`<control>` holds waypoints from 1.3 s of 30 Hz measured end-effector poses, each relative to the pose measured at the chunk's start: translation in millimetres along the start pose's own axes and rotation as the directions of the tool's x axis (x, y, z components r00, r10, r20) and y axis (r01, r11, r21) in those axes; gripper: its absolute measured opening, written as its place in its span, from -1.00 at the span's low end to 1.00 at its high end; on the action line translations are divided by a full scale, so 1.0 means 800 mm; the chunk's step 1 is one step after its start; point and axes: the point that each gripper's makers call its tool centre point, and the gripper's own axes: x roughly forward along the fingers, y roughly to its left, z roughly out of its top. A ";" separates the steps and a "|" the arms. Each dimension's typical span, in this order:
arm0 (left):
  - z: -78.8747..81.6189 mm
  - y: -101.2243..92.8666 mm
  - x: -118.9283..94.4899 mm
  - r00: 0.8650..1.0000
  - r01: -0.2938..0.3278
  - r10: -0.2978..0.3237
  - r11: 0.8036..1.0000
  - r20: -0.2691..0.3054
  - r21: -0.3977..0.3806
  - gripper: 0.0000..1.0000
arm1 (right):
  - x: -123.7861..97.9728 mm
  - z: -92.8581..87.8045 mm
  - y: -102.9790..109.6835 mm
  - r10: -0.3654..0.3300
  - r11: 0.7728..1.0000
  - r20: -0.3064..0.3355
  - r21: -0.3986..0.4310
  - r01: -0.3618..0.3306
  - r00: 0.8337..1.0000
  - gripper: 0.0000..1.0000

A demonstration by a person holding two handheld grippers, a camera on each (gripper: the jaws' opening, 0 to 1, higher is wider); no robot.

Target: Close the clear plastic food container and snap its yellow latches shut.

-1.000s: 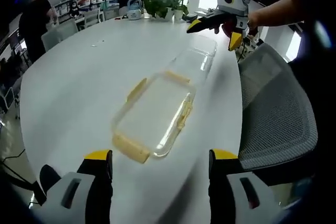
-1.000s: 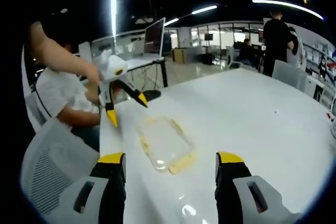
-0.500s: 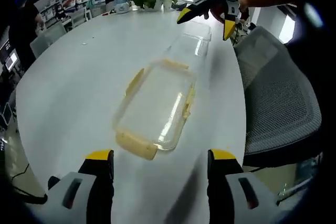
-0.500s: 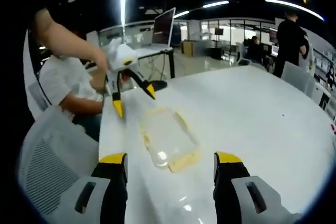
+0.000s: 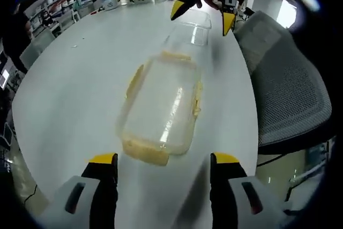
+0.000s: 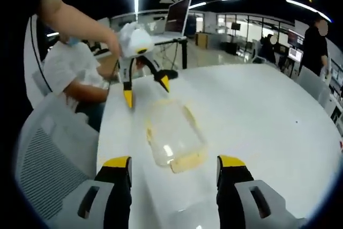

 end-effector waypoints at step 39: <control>-0.002 0.015 0.024 0.989 0.077 -0.054 0.982 -0.137 0.175 0.22 | 0.038 -0.032 -0.006 0.130 0.984 -0.184 -0.100 -0.150 0.974 0.18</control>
